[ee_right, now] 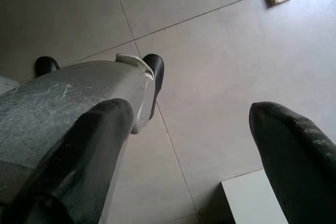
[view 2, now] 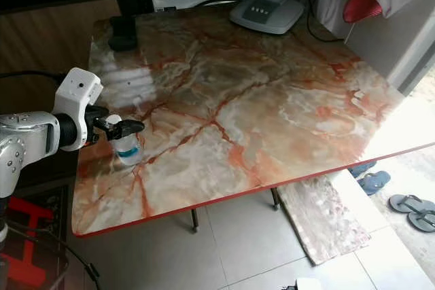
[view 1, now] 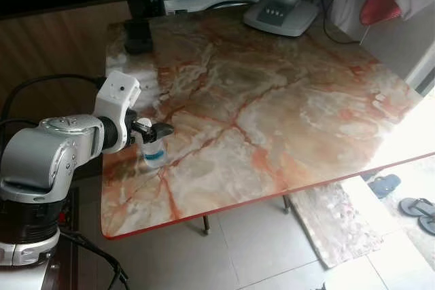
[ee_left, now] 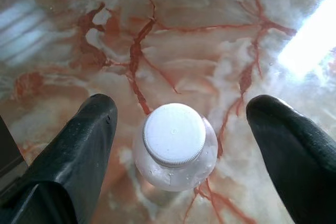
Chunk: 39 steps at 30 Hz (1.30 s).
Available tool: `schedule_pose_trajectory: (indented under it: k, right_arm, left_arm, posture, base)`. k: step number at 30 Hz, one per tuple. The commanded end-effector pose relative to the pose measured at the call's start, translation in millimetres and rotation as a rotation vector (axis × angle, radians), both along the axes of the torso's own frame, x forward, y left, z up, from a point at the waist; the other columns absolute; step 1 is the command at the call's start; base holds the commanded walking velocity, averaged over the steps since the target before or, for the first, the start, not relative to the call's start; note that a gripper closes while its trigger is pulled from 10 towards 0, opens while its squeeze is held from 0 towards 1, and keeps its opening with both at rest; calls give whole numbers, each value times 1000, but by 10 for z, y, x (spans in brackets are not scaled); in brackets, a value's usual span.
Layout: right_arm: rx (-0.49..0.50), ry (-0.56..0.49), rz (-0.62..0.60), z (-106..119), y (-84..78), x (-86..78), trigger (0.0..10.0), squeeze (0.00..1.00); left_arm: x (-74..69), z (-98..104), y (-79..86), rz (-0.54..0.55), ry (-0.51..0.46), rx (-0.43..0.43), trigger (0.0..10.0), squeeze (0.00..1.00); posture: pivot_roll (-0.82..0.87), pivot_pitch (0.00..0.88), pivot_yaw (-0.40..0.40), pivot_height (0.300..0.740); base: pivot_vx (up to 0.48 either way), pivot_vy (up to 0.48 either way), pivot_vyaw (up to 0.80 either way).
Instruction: Restocking fridge
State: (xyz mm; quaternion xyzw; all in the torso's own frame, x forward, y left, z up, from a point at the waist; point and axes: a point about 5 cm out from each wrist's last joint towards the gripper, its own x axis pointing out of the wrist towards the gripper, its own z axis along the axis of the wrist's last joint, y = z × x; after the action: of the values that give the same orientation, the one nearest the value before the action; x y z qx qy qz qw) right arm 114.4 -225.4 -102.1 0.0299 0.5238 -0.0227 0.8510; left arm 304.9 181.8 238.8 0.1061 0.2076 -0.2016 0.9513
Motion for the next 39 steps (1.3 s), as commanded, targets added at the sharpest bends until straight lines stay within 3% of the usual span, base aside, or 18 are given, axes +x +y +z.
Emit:
schedule_pose_trajectory:
  k: [1,2,3,4,8,9,12,13,21,24,26,27,39]
  right_arm:
    - [2,29,11,-22,2,-71,10000,0]
    - [2,30,13,-21,-1,-71,10000,0]
    - [2,30,13,-21,-1,-71,10000,0]
    - [1,30,16,-21,-2,-71,10000,0]
    - [1,30,19,-20,-4,-71,10000,0]
    - [1,30,19,-20,-5,-71,10000,0]
    - [1,30,23,-19,-4,-69,10000,0]
    - [1,30,23,-19,-4,-68,10000,0]
    - [2,29,23,-18,-1,-62,10000,0]
    - [1,30,24,-18,0,-60,10000,0]
    - [1,29,23,-18,1,-60,10000,0]
    - [2,29,25,-18,2,-59,10000,0]
    - [3,32,27,-20,4,-65,10000,0]
  left_arm:
    - [-2,-42,26,23,14,11,0,0]
    - [3,-41,36,32,11,14,3686,0]
    - [3,-41,36,32,11,14,3686,0]
    - [7,-40,43,39,10,15,10000,0]
    - [4,-38,45,40,7,21,10000,0]
    - [4,-38,49,42,6,22,4549,0]
    - [10,-39,67,49,1,30,4078,0]
    - [10,-39,68,50,1,31,3412,0]
    - [14,-21,52,44,-8,29,3255,0]
    - [15,-18,51,44,-11,33,510,0]
    - [17,-16,52,44,-14,35,510,0]
    - [19,-9,52,43,-18,35,0,0]
    - [5,-18,16,26,-17,34,0,0]
  posture:
    - [168,129,-10,740]
    - [169,127,-12,740]
    - [169,127,-12,740]
    - [171,128,-12,740]
    - [172,126,-13,740]
    - [174,126,-13,740]
    - [176,124,-14,740]
    - [176,124,-14,740]
    - [174,124,-14,740]
    - [176,123,-14,740]
    - [176,123,-14,740]
    - [176,124,-14,740]
    - [176,123,-14,740]
  base:
    - [0,0,0]
    - [0,0,0]
    - [0,0,0]
    - [0,0,0]
    - [0,0,0]
    - [0,0,0]
    - [0,0,0]
    - [0,0,0]
    - [0,0,0]
    - [0,0,0]
    - [0,0,0]
    - [0,0,0]
    - [0,0,0]
